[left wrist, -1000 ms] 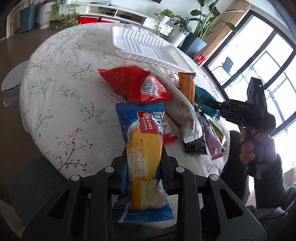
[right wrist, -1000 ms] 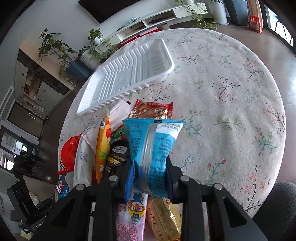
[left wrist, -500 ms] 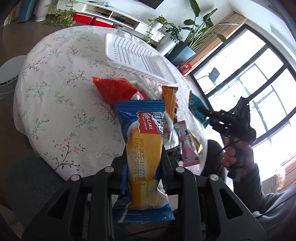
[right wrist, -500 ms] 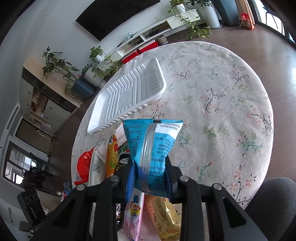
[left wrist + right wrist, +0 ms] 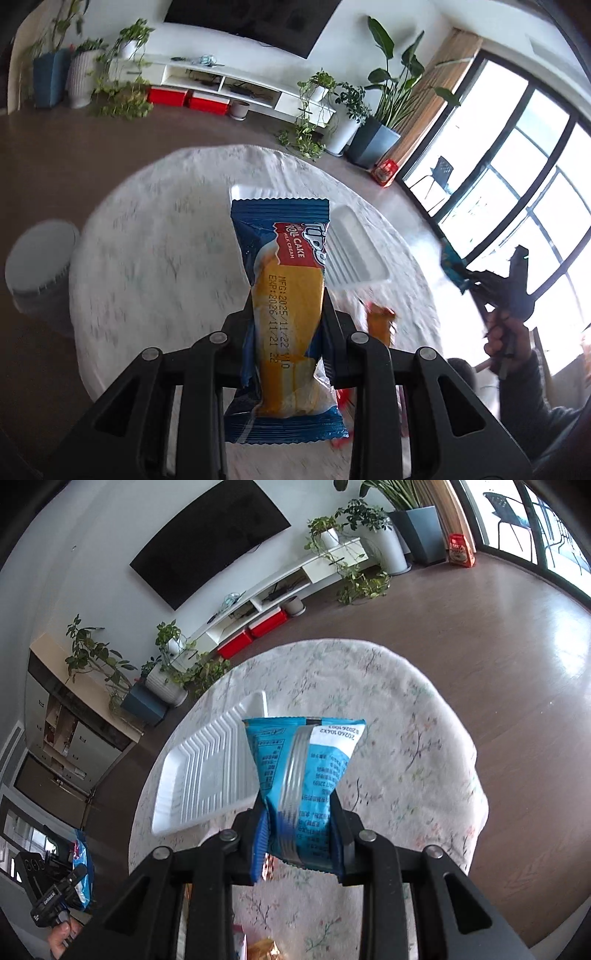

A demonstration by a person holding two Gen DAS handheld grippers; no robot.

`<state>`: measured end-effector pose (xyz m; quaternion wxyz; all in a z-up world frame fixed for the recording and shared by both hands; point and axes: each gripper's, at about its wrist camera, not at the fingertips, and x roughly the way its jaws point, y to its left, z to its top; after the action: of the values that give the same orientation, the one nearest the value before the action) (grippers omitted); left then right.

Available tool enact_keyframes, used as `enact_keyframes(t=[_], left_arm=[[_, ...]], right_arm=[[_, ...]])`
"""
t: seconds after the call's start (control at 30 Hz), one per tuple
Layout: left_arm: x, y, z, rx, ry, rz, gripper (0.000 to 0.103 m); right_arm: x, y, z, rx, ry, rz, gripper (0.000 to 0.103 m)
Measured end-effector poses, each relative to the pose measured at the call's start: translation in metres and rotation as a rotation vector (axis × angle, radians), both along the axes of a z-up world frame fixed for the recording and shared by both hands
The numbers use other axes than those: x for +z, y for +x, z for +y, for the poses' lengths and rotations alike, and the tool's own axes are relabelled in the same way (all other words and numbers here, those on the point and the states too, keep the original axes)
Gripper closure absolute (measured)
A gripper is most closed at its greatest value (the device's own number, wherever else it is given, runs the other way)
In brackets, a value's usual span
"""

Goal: Organize snacks
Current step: 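Carry both packets into the white tray and open both grippers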

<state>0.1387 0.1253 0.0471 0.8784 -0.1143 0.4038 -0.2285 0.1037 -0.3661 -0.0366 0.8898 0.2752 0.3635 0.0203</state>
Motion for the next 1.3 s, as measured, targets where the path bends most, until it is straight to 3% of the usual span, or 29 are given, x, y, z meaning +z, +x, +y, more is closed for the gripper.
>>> enact_keyframes(t=[0.13, 0.27, 0.43, 0.6, 0.77, 1.0, 1.3], left_arm=[[0.000, 0.057, -0.023, -0.027, 0.062, 0.010, 0.077], [-0.018, 0.104, -0.063, -0.080, 0.122, 0.039, 0.077], [-0.062, 0.143, -0.109, -0.145, 0.223, 0.093, 0.077], [-0.101, 0.169, -0.127, -0.153, 0.296, 0.137, 0.077], [-0.127, 0.188, -0.132, -0.147, 0.334, 0.163, 0.077], [-0.132, 0.186, -0.139, -0.148, 0.389, 0.144, 0.076], [-0.110, 0.170, -0.127, -0.109, 0.359, 0.134, 0.075]], right_arm=[[0.016, 0.035, 0.007, 0.036, -0.035, -0.022, 0.073], [0.016, 0.078, 0.042, 0.140, -0.081, -0.004, 0.073], [-0.008, 0.126, 0.085, 0.241, -0.137, 0.067, 0.073], [-0.038, 0.151, 0.106, 0.277, -0.182, 0.136, 0.073], [-0.054, 0.158, 0.115, 0.298, -0.253, 0.166, 0.073], [-0.068, 0.159, 0.128, 0.324, -0.331, 0.176, 0.069], [-0.061, 0.156, 0.131, 0.330, -0.355, 0.157, 0.046]])
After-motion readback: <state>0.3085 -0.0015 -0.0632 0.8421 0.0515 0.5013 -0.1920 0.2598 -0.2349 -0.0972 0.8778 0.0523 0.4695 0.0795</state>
